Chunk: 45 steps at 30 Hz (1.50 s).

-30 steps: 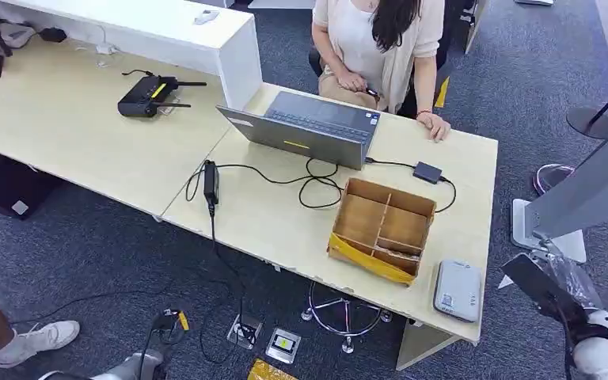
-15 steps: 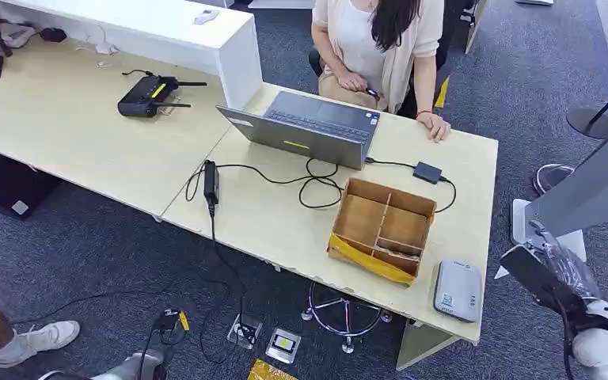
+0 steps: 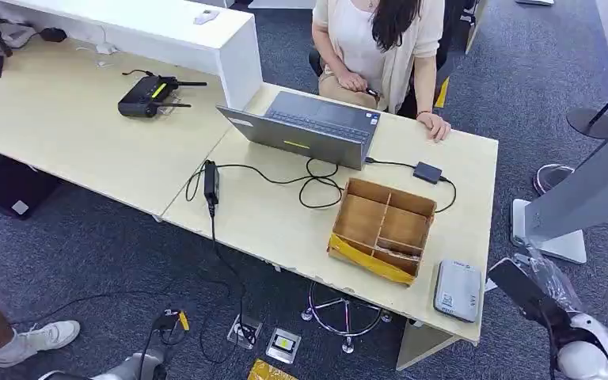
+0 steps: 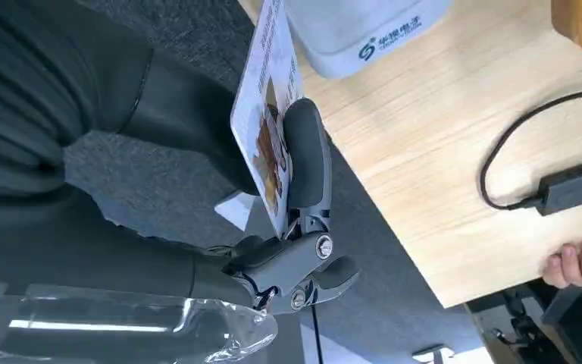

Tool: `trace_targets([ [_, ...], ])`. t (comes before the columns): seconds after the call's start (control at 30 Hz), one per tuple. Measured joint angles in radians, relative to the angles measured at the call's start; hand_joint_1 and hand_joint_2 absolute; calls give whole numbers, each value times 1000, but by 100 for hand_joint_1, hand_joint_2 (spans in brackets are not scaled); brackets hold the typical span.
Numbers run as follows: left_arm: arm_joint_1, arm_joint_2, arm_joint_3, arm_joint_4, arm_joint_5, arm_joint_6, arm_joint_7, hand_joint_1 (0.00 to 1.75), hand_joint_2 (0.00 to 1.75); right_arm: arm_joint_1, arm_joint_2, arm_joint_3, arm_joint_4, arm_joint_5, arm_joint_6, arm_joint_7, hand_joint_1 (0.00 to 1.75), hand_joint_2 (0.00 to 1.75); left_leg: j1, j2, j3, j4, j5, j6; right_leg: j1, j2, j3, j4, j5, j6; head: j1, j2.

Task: Pass the card to the sensor for recognition and then transmit it.

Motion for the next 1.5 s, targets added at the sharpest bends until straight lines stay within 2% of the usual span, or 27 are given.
trace_targets([
  [0.6,0,-11,-1,0,-2,3,3,0,0,57,7,1,-114,-1,37,21,175,175,0,0,0,0,0,0,0,0,0,0,0,0,0,0],
  [1.23,0,-12,-22,0,-8,1,-6,0,0,124,-23,0,-129,-18,25,31,175,175,0,1,0,0,0,0,0,1,0,0,0,0,0,0],
  [1.5,0,-11,-23,0,2,6,7,0,0,128,-26,0,-129,-11,21,21,175,175,0,1,1,0,0,0,0,2,0,0,0,0,0,0],
])
